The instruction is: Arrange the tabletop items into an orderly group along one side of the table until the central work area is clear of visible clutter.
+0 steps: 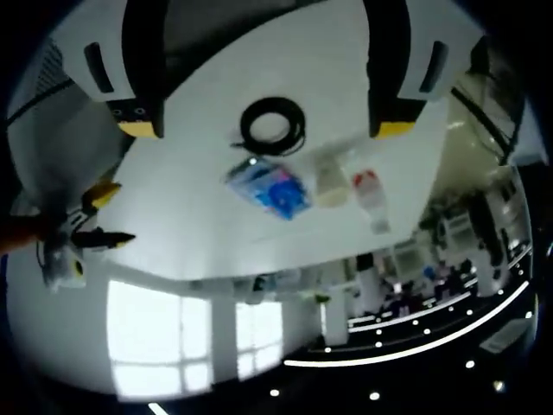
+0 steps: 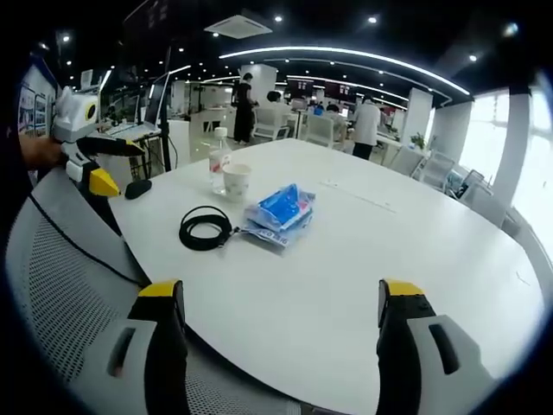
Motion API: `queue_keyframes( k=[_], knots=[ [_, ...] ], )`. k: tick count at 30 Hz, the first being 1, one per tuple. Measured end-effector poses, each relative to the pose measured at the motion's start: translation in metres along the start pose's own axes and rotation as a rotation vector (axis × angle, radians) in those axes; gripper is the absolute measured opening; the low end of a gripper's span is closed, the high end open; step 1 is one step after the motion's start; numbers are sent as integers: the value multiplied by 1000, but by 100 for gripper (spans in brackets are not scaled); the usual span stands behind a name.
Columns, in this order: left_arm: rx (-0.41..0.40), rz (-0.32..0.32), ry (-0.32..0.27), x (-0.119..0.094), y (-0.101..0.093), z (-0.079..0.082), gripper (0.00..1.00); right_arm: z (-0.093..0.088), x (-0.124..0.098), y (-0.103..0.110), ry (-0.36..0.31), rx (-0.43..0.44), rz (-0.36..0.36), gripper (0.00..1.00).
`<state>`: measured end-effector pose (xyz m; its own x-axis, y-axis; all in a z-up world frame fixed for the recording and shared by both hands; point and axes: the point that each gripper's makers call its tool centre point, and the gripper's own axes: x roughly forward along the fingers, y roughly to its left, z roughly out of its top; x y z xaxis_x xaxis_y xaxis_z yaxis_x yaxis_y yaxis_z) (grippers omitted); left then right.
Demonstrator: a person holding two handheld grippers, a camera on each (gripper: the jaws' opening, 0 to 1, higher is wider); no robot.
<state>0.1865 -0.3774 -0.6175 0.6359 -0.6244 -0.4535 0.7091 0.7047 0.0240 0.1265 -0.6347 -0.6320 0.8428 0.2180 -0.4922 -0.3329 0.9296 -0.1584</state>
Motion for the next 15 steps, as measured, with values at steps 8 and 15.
queue_keyframes(
  k=[8, 15],
  knots=[
    [9, 44, -56, 0, 4, 7, 92, -1, 0, 0, 6, -6, 1, 91],
    [5, 54, -29, 5, 10, -4, 90, -3, 0, 0, 14, -13, 1, 91]
  ],
)
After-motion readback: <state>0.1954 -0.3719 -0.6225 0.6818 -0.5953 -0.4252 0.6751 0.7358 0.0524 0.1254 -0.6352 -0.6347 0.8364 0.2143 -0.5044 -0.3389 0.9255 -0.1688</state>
